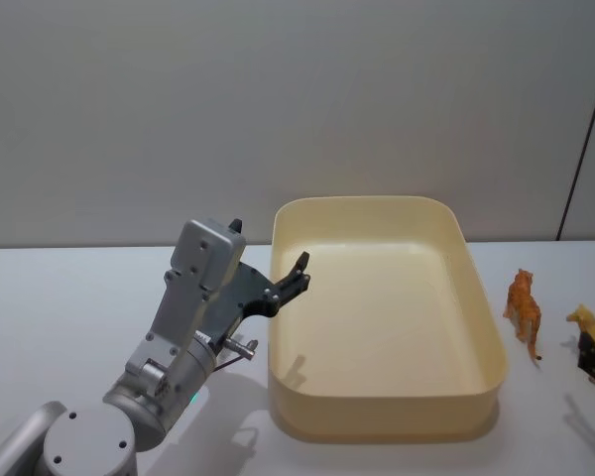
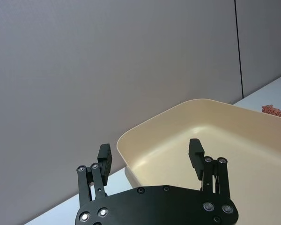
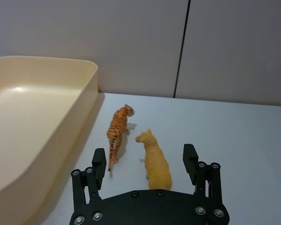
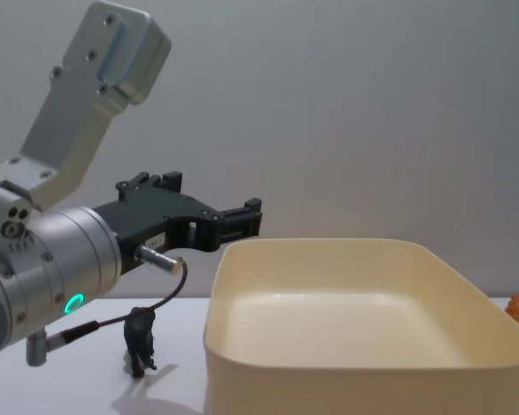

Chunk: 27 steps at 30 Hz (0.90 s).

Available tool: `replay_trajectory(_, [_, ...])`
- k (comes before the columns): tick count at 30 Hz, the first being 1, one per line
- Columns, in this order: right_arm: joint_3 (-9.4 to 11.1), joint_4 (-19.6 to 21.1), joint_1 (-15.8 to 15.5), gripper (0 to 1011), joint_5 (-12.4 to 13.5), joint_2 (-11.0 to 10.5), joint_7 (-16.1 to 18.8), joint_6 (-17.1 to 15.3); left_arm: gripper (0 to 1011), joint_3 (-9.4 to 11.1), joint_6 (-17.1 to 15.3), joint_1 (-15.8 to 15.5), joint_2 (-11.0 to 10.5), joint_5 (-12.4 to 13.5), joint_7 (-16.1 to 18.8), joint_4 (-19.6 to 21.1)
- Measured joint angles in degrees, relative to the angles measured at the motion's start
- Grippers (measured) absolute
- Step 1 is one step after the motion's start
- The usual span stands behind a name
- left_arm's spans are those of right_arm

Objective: Pick up the toy alternately with two hands and place it into the central storage box.

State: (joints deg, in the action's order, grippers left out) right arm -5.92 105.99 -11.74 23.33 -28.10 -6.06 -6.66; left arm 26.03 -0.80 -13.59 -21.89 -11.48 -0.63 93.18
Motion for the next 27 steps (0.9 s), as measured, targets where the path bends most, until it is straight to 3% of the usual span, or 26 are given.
replay_trajectory(7, [0.3, -3.3, 2.2, 1001, -0.5, 0.1, 0.6, -1.6, 1001, 0.0, 0.0, 0.0, 0.0, 0.0, 0.0, 0.0])
replay_trajectory(22, [-1.6, -12.7, 9.5, 1001, -4.4, 3.2, 4.6, -4.1, 1001, 0.0, 0.0, 0.0, 0.0, 0.0, 0.0, 0.0])
replay_trajectory(27, [-2.2, -15.1, 11.2, 929, -5.6, 4.1, 5.4, -4.5, 1001, 0.0, 0.0, 0.0, 0.0, 0.0, 0.0, 0.0])
